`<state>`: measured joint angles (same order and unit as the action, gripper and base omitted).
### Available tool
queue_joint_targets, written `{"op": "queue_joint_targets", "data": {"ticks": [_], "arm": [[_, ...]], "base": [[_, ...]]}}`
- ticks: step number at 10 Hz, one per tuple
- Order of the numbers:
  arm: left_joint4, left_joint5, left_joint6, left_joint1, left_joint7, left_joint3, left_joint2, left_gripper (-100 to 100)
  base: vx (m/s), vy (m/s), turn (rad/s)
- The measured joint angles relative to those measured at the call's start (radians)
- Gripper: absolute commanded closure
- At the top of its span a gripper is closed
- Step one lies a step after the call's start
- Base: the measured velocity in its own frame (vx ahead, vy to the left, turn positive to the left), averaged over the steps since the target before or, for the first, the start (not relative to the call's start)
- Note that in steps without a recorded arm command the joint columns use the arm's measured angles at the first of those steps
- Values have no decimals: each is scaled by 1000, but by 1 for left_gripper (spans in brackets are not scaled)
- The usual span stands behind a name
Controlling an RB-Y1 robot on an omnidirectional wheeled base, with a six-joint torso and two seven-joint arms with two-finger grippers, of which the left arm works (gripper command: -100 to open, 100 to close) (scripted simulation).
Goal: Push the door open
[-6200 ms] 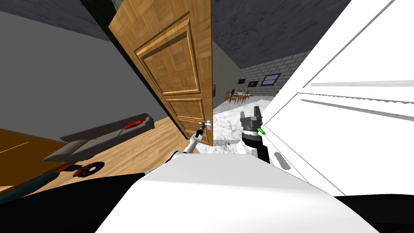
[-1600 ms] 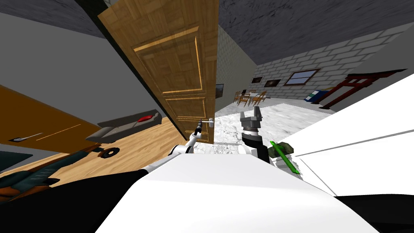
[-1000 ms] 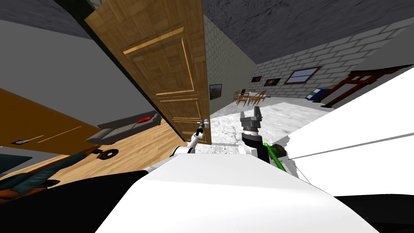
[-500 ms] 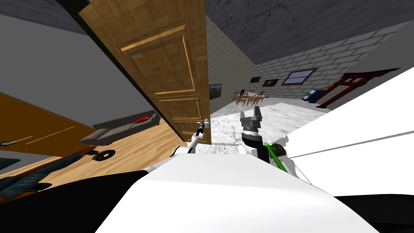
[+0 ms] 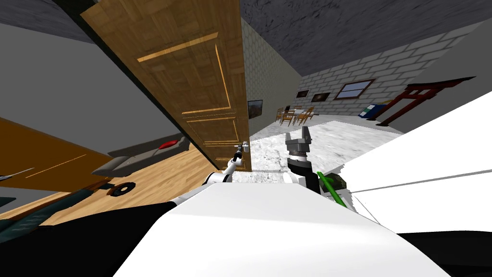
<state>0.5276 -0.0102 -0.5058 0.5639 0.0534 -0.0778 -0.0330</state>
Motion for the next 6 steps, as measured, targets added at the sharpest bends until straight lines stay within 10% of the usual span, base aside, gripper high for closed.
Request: {"op": "queue_joint_targets", "data": {"ticks": [5, 6], "arm": [[35, -13, 19, -13, 12, 10, 3, 100], [106, -11, 51, -52, 17, 15, 0, 100]], "base": [[22, 12, 9], [7, 7, 13]]}}
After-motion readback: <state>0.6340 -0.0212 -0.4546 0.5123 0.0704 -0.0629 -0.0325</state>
